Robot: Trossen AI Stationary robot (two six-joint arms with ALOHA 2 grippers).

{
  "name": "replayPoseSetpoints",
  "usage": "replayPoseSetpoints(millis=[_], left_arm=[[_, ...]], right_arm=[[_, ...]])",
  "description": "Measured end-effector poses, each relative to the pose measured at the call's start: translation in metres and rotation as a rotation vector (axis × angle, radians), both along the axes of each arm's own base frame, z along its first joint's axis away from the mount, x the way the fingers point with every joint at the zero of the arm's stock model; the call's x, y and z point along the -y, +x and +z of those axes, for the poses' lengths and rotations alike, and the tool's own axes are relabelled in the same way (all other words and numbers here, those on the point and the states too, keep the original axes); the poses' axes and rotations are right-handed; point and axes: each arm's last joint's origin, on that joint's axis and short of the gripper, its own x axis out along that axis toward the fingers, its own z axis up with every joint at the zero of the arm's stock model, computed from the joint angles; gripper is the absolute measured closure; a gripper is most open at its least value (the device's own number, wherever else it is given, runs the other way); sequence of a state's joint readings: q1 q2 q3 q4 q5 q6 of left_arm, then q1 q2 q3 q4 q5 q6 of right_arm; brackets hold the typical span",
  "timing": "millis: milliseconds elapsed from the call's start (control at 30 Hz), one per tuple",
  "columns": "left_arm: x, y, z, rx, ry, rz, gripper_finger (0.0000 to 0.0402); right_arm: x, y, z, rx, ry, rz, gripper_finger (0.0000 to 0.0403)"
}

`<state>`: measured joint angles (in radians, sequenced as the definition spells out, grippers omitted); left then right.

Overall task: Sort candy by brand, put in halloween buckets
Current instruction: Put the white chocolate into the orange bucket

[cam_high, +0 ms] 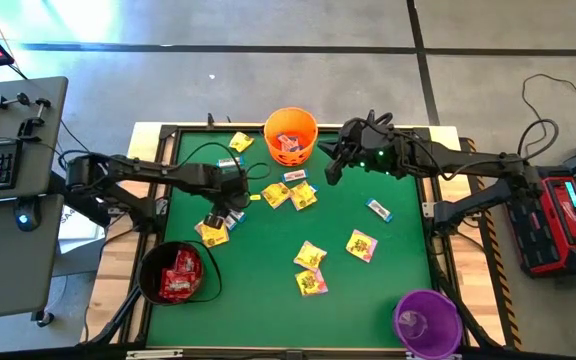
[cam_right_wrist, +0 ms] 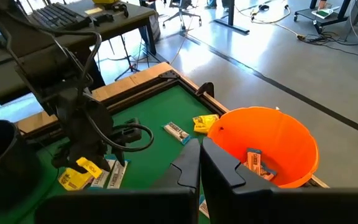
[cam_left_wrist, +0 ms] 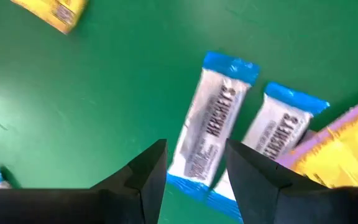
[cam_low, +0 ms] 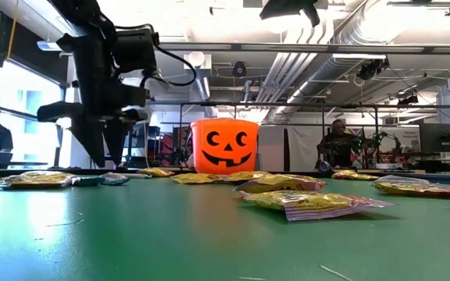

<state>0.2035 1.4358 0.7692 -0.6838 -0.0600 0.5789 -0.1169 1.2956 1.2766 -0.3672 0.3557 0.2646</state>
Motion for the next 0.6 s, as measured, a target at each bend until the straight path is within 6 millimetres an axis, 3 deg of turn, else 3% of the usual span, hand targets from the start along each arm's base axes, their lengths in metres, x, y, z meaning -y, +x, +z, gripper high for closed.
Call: replayPoseSetpoints(millis=[267, 600], left_arm=[[-0.002, 0.004, -0.019, -0.091, -0.012, 0.003, 0.0261], [-0.004, 0.005, -0.022, -0.102, 0.027, 0.023, 0.0331]], right_arm=[[0.000, 0.004, -0.004, -0.019, 0.002, 0.001, 0.0403], [0.001, 0.006, -0.006, -0.025, 0.003, 0.001, 0.0403]])
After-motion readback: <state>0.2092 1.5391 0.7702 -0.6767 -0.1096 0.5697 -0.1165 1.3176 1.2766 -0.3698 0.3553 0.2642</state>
